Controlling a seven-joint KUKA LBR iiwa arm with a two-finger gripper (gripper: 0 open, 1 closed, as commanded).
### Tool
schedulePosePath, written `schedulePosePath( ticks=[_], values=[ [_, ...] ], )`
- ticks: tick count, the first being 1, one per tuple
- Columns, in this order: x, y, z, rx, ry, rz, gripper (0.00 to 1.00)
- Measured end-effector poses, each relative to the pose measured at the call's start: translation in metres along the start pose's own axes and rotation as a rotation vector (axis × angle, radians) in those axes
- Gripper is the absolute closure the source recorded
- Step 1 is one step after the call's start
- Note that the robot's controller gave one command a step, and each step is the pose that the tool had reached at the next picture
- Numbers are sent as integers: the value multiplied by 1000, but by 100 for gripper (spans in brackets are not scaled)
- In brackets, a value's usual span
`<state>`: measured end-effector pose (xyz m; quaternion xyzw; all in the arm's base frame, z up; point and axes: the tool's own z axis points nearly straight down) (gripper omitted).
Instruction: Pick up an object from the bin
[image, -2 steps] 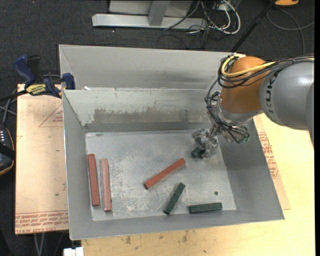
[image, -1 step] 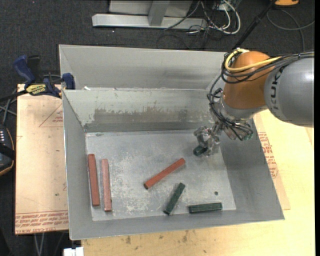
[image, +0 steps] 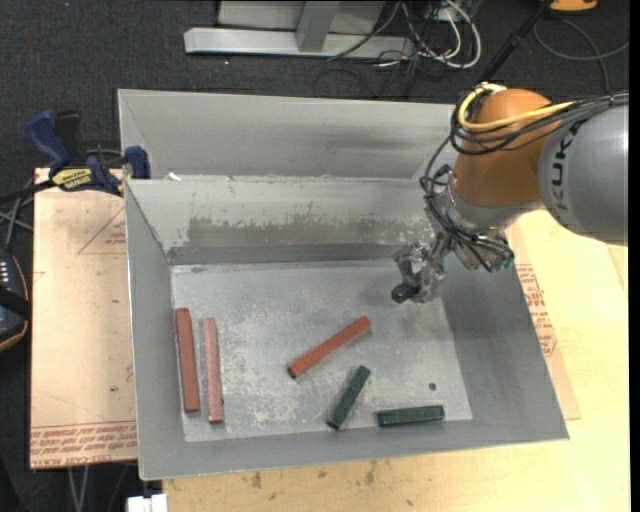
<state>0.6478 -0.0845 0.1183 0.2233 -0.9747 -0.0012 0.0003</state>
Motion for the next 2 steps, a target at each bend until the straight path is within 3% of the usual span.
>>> schedulePosePath(
  ticks=[2],
  values=[
    [-1, 0, -26, 4, -5, -1, 100]
  ],
)
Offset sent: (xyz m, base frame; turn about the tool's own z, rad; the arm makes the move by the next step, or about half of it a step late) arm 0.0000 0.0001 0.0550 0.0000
